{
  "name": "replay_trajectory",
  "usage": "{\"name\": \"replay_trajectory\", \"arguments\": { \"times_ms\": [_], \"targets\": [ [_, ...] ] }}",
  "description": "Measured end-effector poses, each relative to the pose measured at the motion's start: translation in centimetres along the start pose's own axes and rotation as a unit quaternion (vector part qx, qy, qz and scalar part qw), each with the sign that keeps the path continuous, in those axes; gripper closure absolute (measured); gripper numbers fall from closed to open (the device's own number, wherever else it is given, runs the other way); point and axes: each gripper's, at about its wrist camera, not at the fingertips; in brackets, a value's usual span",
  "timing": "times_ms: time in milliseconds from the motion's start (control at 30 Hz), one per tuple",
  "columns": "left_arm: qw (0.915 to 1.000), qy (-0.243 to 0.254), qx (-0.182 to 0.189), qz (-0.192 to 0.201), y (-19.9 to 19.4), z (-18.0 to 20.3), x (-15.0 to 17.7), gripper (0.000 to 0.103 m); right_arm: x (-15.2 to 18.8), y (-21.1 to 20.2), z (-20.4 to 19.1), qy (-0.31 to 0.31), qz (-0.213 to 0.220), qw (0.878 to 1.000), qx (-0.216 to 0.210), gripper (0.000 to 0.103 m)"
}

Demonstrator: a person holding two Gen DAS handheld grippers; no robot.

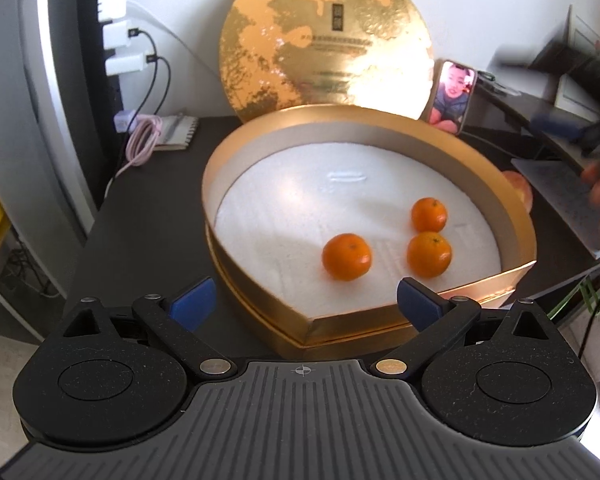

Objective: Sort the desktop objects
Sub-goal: 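Raise and swing the right gripper back toward the apple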

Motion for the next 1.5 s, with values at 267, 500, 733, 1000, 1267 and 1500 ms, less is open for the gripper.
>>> {"name": "replay_trajectory", "arguments": {
  "times_ms": [267, 500, 733, 1000, 1267, 1500],
  "targets": [
    [0.9997, 0.008, 0.024, -0.004, -0.7, 1.7, 0.6, 0.003, -2.1, -7.1, -0.2, 0.030, 0.145, 0.985, -0.085, 0.000],
    [0.9997, 0.013, 0.018, -0.001, -1.0, 2.2, 0.8, 0.002, -1.4, -7.3, -0.4, 0.036, 0.173, 0.975, -0.131, 0.000],
    [0.9997, 0.016, 0.016, -0.003, -0.9, 2.4, 1.0, 0.002, -1.1, -7.0, 0.7, 0.058, 0.180, 0.971, -0.147, 0.000],
    [0.9998, 0.014, 0.015, -0.005, -0.8, 2.3, 1.1, 0.002, -0.8, -7.2, 1.8, 0.084, 0.182, 0.966, -0.165, 0.000],
    [0.9994, 0.007, 0.035, 0.005, -1.3, 2.3, 0.6, 0.002, -0.1, -8.0, 3.3, 0.173, 0.201, 0.941, -0.210, 0.000],
    [0.9982, -0.016, 0.053, 0.023, -2.1, 2.1, 0.0, 0.001, 0.4, -8.5, 4.0, 0.227, 0.229, 0.915, -0.241, 0.000]
  ]
}}
Point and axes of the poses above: each gripper's, at about its wrist camera, not at the fingertips, and y roughly the way its jaws point, z to its right, x to its underside, and after that the axes turned 14 degrees about -y, right-handed
